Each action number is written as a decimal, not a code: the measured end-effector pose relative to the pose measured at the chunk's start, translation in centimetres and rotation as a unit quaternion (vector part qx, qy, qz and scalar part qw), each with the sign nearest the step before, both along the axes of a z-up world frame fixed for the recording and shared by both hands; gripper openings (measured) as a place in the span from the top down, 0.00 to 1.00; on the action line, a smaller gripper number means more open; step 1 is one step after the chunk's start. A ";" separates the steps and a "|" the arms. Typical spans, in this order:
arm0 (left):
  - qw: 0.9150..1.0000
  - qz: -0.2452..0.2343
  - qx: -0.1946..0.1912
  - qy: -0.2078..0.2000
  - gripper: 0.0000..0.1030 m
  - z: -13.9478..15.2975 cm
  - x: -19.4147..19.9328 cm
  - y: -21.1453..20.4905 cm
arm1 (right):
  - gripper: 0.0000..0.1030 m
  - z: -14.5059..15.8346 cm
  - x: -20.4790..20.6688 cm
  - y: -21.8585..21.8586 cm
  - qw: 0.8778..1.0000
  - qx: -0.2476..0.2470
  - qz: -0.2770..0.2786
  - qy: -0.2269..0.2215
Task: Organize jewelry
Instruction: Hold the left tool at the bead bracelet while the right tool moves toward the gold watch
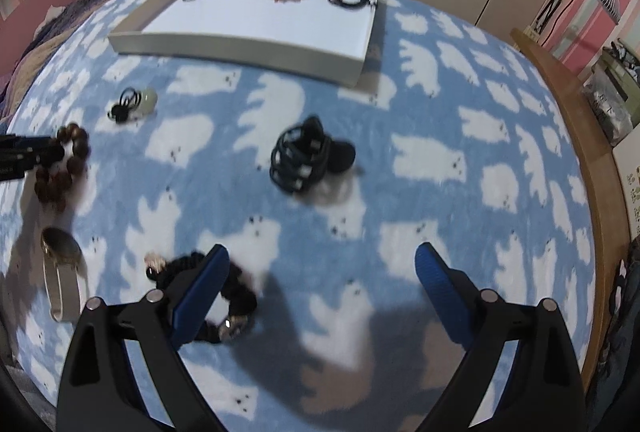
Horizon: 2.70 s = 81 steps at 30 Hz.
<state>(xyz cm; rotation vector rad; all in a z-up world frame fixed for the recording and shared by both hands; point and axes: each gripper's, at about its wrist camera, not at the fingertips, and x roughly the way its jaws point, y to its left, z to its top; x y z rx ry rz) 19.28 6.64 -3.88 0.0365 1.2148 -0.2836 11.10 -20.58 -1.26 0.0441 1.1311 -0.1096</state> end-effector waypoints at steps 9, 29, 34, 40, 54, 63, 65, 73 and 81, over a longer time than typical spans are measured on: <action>1.000 -0.001 0.002 0.000 0.46 -0.1 -0.2 -0.1 | 0.09 -0.8 -0.8 0.4 1.000 0.003 0.006 0.012; 1.000 -0.002 0.001 -0.003 0.47 -0.3 -0.1 0.0 | 0.09 -1.5 -0.9 1.1 1.000 0.004 0.017 0.022; 1.000 -0.003 0.003 -0.004 0.47 -0.3 -0.1 0.0 | 0.09 -1.2 -0.9 1.0 1.000 0.003 0.016 0.017; 1.000 0.001 0.007 -0.003 0.51 -0.3 0.0 0.0 | 0.09 -1.1 -0.8 0.8 1.000 0.006 0.016 0.017; 1.000 0.001 0.026 -0.012 0.58 -0.4 -0.1 -0.2 | 0.09 0.1 -0.2 3.9 0.999 0.000 0.053 0.009; 0.999 0.000 0.036 -0.008 0.65 -0.3 0.0 -0.1 | 0.09 -0.1 -0.3 3.7 0.998 0.008 0.053 0.023; 0.999 -0.004 0.044 -0.007 0.68 -0.3 0.1 -0.1 | 0.09 0.0 -0.3 4.1 0.998 0.012 0.060 0.027; 0.999 -0.013 0.044 -0.004 0.75 -0.3 0.3 0.2 | 0.21 0.2 -0.5 7.5 0.992 0.022 0.112 0.060; 0.997 -0.032 0.068 -0.009 0.75 -0.3 0.4 -0.5 | 0.24 1.0 -0.2 12.4 0.976 0.029 0.187 0.108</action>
